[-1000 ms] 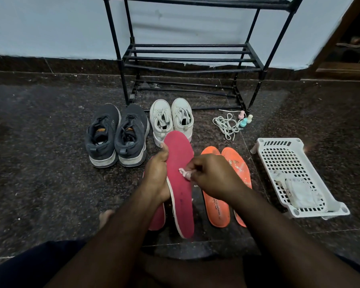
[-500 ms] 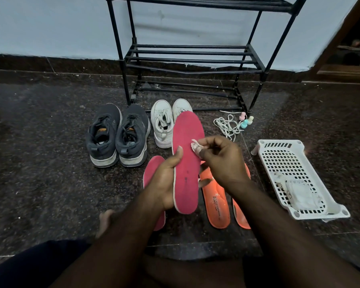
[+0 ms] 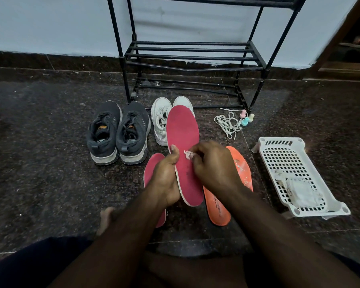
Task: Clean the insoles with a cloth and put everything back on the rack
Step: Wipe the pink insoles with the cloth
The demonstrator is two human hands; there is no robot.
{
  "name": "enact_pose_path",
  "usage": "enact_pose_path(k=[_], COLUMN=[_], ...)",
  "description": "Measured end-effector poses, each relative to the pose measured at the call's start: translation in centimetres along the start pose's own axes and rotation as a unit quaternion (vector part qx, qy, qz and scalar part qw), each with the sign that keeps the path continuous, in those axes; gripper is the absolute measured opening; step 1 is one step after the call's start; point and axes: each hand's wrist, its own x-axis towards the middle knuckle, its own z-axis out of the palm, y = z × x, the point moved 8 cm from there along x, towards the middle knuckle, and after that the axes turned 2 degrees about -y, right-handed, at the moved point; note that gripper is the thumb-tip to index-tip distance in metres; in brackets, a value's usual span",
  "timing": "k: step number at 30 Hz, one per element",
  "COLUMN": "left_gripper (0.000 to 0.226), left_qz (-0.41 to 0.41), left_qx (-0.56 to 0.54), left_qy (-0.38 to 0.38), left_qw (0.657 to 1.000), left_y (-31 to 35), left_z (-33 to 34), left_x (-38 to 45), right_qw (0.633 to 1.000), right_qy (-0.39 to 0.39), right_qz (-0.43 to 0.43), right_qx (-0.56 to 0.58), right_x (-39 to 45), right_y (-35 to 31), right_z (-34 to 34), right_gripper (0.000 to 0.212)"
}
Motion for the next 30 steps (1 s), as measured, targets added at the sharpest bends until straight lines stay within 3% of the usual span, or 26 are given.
enact_pose_path(k=[6,9,12,14,17,21,27,30], left_gripper=[0.071,0.072,0.072,0.065,0.059,0.073,0.059,0.063], left_qz=[-0.012,-0.014,-0.019,-0.026,-0.041,-0.041,-0.054,-0.056], left_qx=[-0.030,-0.028,-0.029,-0.041,-0.041,-0.009,-0.050,-0.036], left_qy=[0.005,0.002,-0.006,-0.007,0.006,0.031,0.035,0.048], left_qw=[0.999,1.000,0.999,0.999,0.998,0.999,0.997,0.997], left_y=[-0.1,0.4,0.1,-0.4,-0.5,0.2,-0.6,-0.4], left_z=[0.1,0.1,0.5,0.7,0.3,-0.4,-0.5,-0.8], left_x=[-0.2,-0.1,-0.2,-0.4,-0.4,-0.2,-0.3,-0.4], right_qw=[0.995,0.981,0.978,0.984,0.993,0.986,0.991,0.992], right_qy=[-0.098,-0.160,-0.068,-0.006,-0.059,-0.164,-0.037,-0.100], right_qz=[-0.006,0.024,0.059,0.048,0.013,0.010,0.033,0.022], right_qx=[0.025,0.104,0.188,0.174,0.101,0.033,0.126,0.076], right_x=[-1.2,-1.6,-0.8,-0.4,-0.8,-2.0,-1.0,-1.4], right_y=[-2.0,-1.4,-0.5,-0.5,-1.6,-2.0,-1.7,-2.4], right_z=[2.2,2.4,0.9,0.2,1.6,3.1,1.4,2.6], right_gripper=[0.013,0.009,0.005,0.004,0.008,0.012,0.008,0.012])
